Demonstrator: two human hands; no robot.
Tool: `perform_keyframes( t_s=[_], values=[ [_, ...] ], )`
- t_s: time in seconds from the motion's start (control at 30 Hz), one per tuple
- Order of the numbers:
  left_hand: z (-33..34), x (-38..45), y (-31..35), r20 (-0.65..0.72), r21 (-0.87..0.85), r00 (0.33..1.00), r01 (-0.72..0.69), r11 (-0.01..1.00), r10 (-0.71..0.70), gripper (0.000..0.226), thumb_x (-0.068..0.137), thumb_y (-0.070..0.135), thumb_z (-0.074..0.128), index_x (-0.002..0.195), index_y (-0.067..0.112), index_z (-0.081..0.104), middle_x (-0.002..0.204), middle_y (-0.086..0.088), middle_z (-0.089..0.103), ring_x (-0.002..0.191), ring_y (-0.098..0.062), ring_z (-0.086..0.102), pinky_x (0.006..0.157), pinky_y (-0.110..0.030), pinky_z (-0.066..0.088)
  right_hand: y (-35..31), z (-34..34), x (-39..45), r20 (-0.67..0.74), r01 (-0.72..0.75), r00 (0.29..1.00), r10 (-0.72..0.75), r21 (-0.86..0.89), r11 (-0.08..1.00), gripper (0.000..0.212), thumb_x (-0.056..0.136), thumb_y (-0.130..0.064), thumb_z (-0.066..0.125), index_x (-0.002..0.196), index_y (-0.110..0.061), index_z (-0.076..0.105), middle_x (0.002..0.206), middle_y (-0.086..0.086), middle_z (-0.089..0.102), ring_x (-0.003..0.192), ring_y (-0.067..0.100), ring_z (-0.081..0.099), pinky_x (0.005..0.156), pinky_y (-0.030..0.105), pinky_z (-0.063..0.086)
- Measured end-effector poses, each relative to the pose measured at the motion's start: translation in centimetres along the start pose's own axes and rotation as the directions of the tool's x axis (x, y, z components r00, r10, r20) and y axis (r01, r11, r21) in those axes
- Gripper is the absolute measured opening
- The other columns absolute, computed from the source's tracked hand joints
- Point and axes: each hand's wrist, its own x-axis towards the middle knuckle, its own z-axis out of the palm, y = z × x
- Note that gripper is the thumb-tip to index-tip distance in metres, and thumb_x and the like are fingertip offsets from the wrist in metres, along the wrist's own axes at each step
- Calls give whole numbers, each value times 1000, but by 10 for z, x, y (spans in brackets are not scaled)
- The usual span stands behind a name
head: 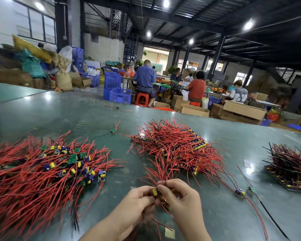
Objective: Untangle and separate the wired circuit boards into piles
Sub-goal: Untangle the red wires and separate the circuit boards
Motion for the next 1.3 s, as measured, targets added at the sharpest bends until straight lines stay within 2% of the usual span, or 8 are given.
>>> perform_keyframes(
  t_s=[0.13, 0.27, 0.43, 0.5, 0.8, 1.13, 1.2, 1.3],
  values=[
    [1, 0, 2, -13, 231, 996, -87, 969, 92, 19, 94, 2, 43, 80, 10, 54, 47, 8, 45, 39, -5, 31, 37, -14, 23, -1, -2, 1, -3, -138, 990, 140, 164, 977, 26, 75, 5, 71, 77, -20, 75, 75, 5, 72, 67, 7, 65, 63, 17, 51],
    [4, -5, 6, 48, 239, 987, -163, 957, 156, 14, 95, 10, 49, 82, 7, 45, 43, 9, 36, 34, -4, 27, 35, -13, 22, 0, -5, 2, 103, -258, 966, 238, 318, 912, 26, 79, 7, 65, 76, -17, 73, 67, 7, 67, 61, 9, 60, 58, 16, 48],
    [11, -7, 5, 50, 116, 985, -167, 979, 162, 14, 97, 11, 45, 85, 9, 37, 39, 3, 30, 28, -5, 16, 32, -10, 14, 1, 4, 0, 239, -483, 854, 461, 692, 536, 13, 70, 2, 63, 77, -9, 63, 63, 6, 64, 49, 10, 59, 48, 18, 51],
    [13, -7, 4, 27, 40, 993, -119, 992, 118, 14, 96, 14, 45, 84, 11, 38, 41, 2, 27, 29, -5, 13, 35, -7, 13, 1, 6, 1, 218, -477, 845, 489, 720, 504, 15, 64, -1, 65, 78, -6, 62, 63, 7, 66, 47, 11, 60, 46, 18, 51],
    [16, -8, 4, 67, -139, 997, -30, 990, 39, 20, 83, 27, 52, 78, 11, 43, 43, 3, 24, 31, -4, 13, 38, -4, 16, 0, 5, 3, 21, -353, 855, 518, 756, 552, 14, 76, 9, 60, 75, -4, 62, 55, 3, 61, 43, 7, 54, 42, 16, 47],
    [10, -5, 3, 97, 74, 987, -132, 988, 125, 15, 96, 13, 45, 84, 4, 45, 40, 2, 27, 29, -5, 14, 34, -9, 12, 8, -5, 6, -137, -223, 903, 408, 663, 715, 18, 79, 3, 62, 72, -10, 73, 65, 6, 70, 58, 6, 64, 56, 12, 51],
    [9, -5, 1, 72, 162, 983, -178, 971, 168, 15, 96, 11, 47, 82, 6, 44, 39, 3, 29, 29, -5, 18, 32, -12, 14, 9, -4, 5, -217, -183, 912, 349, 545, 818, 22, 82, 5, 62, 73, -13, 72, 65, 3, 71, 59, 4, 63, 58, 11, 50],
    [9, -5, -2, 48, 284, 971, -238, 929, 235, 20, 95, 9, 49, 76, 10, 43, 38, 10, 34, 32, -3, 25, 36, -14, 20, 6, -1, 2, -377, -33, 920, 104, 189, 981, 27, 79, 6, 67, 73, -20, 71, 71, -6, 71, 65, 0, 62, 65, 9, 47]
  ],
)
